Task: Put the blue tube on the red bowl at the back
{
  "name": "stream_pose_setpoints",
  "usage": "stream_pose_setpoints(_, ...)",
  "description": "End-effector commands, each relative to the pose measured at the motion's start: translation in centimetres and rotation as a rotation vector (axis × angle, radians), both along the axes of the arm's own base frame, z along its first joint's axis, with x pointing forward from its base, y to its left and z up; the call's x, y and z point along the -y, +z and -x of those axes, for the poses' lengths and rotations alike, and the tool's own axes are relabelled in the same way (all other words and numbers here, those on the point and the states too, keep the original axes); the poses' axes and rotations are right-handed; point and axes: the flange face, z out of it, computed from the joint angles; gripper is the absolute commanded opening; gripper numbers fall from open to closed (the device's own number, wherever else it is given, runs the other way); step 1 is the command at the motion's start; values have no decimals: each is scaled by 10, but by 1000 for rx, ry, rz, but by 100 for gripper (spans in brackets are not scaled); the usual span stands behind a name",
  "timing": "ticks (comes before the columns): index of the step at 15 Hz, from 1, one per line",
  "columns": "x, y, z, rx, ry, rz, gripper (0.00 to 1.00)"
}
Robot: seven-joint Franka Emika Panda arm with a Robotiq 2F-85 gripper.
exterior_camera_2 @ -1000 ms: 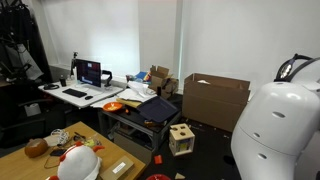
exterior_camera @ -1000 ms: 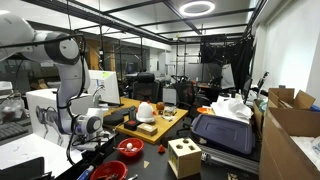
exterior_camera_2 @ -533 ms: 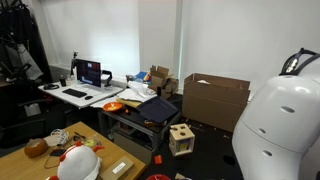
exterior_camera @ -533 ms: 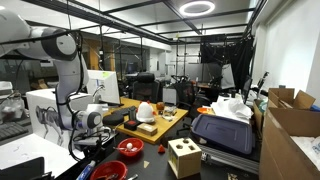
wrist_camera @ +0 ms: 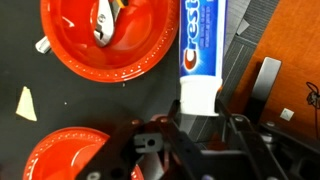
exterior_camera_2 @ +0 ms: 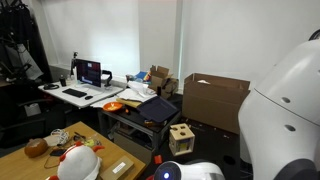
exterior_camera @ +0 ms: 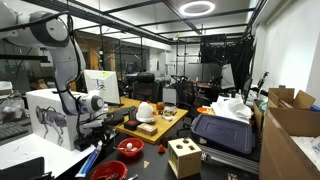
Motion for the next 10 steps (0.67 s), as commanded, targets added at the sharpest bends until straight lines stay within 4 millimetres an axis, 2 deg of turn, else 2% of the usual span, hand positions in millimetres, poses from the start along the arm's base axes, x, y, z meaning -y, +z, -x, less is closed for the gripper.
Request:
stream_pose_setpoints(1,-7,21,-2,-5,25,63,10)
stream_pose_setpoints(7,-19,30,-4,-14,63,132,10)
stream_pose_setpoints(10,-28,42,-15,30,99,136,10)
